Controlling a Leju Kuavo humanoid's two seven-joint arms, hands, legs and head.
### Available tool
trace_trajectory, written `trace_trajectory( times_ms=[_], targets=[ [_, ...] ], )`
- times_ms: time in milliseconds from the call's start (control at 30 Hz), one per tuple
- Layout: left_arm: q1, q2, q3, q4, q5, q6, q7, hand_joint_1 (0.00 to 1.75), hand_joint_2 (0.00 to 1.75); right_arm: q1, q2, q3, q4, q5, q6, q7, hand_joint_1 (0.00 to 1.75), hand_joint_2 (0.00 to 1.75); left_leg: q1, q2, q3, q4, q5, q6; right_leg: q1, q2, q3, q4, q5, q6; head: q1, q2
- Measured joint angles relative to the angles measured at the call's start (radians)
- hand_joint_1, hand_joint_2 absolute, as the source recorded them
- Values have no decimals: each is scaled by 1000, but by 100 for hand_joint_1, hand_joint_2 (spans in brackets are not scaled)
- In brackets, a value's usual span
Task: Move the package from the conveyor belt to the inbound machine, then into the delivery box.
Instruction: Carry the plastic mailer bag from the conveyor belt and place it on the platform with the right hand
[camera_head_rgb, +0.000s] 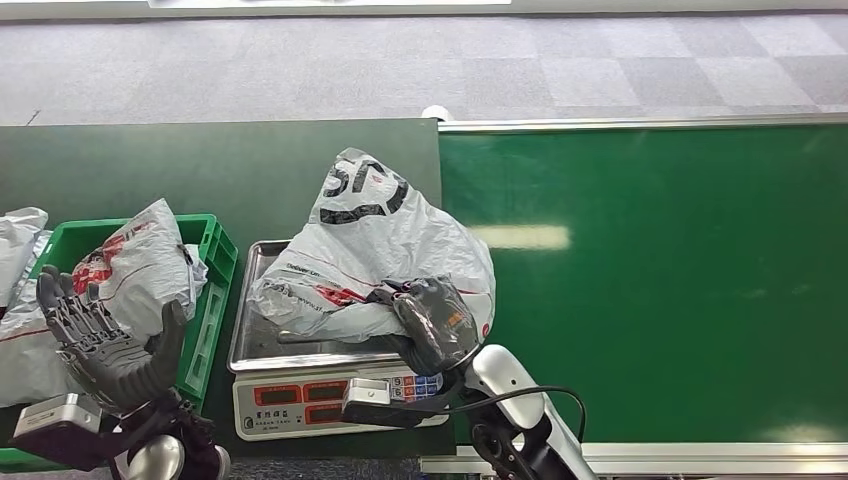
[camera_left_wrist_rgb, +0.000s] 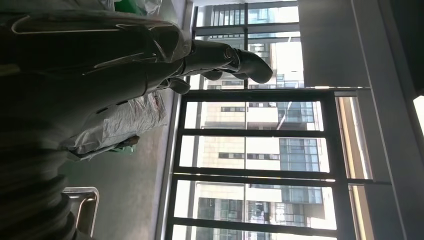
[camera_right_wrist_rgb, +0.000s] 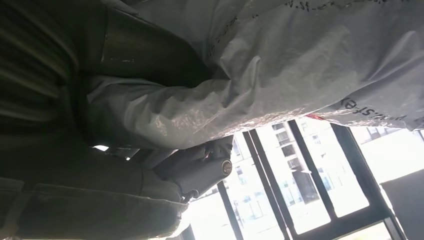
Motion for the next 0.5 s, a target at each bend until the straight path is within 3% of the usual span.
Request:
trace_trajectory(
  times_ms=[267, 300, 400, 433, 500],
  targets=[
    [-1, -7, 23, -25, -1, 3, 0, 0, 175, -20, 19, 25, 0, -8, 3, -21, 175, 175, 0, 0, 0, 0, 0, 0, 0, 0, 0, 0, 0, 0, 0, 0],
    [-1, -8, 27, -28, -1, 3, 0, 0, 175, -26, 23, 30, 0, -12, 6, -22, 164, 175, 0, 1, 0, 0, 0, 0, 0, 0, 0, 0, 0, 0, 0, 0],
    [0, -10, 35, -36, -1, 3, 0, 0, 175, -46, 33, 43, 0, -23, 19, -24, 54, 175, 0, 1, 0, 0, 0, 0, 0, 0, 0, 0, 0, 0, 0, 0],
    [1, -11, 36, -38, -1, 3, 0, 0, 175, -51, 36, 47, 0, -26, 23, -24, 27, 175, 0, 1, 0, 0, 0, 0, 0, 0, 0, 0, 0, 0, 0, 0],
    [2, -13, 40, -42, -1, 3, 0, 0, 175, -57, 39, 54, 1, -29, 28, -24, 24, 175, 0, 0, 0, 0, 0, 0, 0, 0, 0, 0, 0, 0, 0, 0]
  ],
)
